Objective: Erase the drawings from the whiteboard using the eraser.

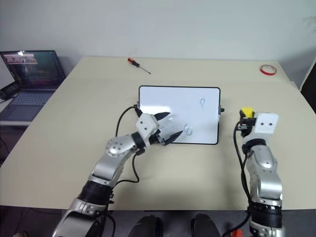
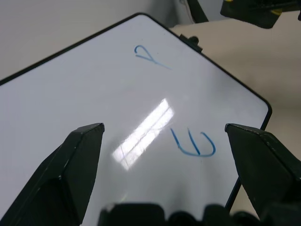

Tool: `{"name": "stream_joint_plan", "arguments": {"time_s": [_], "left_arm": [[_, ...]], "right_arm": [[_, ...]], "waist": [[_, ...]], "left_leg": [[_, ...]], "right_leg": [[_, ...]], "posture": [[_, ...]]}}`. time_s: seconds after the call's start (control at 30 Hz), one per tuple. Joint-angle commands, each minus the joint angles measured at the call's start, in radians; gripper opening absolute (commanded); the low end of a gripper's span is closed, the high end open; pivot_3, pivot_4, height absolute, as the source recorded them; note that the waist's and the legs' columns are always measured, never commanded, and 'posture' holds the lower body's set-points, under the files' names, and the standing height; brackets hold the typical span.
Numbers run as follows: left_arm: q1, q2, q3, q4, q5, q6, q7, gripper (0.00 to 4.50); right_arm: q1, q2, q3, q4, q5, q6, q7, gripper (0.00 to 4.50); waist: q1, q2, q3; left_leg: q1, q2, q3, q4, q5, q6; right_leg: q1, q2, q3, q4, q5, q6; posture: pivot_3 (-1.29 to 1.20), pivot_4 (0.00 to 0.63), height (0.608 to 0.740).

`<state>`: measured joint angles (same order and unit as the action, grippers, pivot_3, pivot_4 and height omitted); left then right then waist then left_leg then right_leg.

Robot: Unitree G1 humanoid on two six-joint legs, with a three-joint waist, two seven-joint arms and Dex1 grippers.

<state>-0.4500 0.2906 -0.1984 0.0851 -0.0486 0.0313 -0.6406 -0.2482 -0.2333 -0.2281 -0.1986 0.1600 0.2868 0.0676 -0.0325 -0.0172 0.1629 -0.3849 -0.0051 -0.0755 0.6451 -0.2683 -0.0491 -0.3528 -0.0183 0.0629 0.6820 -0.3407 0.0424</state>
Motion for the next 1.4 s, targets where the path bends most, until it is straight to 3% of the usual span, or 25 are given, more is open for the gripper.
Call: {"name": "stream_joint_plan", "arguments": {"time_s": [0.03,0.4,0.73,1.13,1.4], "left_arm": [[-0.011,0.004,0.017,-0.007,0.016,-0.024,0.025,4.5],[-0.02,0.002,0.019,0.013,0.024,-0.02,0.034,4.5],[-0.002,0.007,0.022,-0.016,0.032,-0.007,0.057,4.5],[0.014,0.019,0.033,-0.047,0.031,0.007,0.09,4.5],[0.056,0.022,0.035,-0.091,0.028,0.029,0.109,4.5]], "right_arm": [[-0.088,-0.001,0.032,0.06,-0.016,-0.064,0.019,1.12],[-0.311,0.064,0.125,0.313,-0.042,-0.206,0.053,1.12],[-0.367,0.089,0.154,0.421,-0.061,-0.264,0.079,1.12],[-0.347,0.097,0.233,0.476,-0.072,-0.17,0.162,1.12],[-0.162,0.019,0.3,0.325,-0.13,0.06,0.184,1.12]], "waist": [[-0.001,0.0,0.0],[-0.002,0.0,0.0],[-0.002,0.0,0.0],[-0.018,0.0,0.0],[-0.023,-0.001,-0.004]], "left_leg": [[0.0,0.0,0.0,0.0,0.0,0.0],[-0.001,0.0,0.001,0.0,0.0,0.0],[-0.001,0.001,0.001,0.0,0.0,0.0],[0.0,0.001,0.001,0.0,0.0,0.0],[0.005,0.002,0.0,0.001,0.0,0.0]], "right_leg": [[0.0,0.0,0.0,0.0,0.0,0.0],[-0.001,-0.001,0.0,0.0,0.0,0.0],[-0.002,-0.002,0.0,0.001,0.0,0.0],[-0.002,-0.002,0.0,0.001,0.0,0.0],[0.004,-0.002,0.0,0.003,0.0,0.0]], "posture": [[0.0,0.15,0.74],[0.0,0.15,0.74],[0.0,0.15,0.74],[0.0,0.15,0.74],[0.0,0.15,0.74]]}}
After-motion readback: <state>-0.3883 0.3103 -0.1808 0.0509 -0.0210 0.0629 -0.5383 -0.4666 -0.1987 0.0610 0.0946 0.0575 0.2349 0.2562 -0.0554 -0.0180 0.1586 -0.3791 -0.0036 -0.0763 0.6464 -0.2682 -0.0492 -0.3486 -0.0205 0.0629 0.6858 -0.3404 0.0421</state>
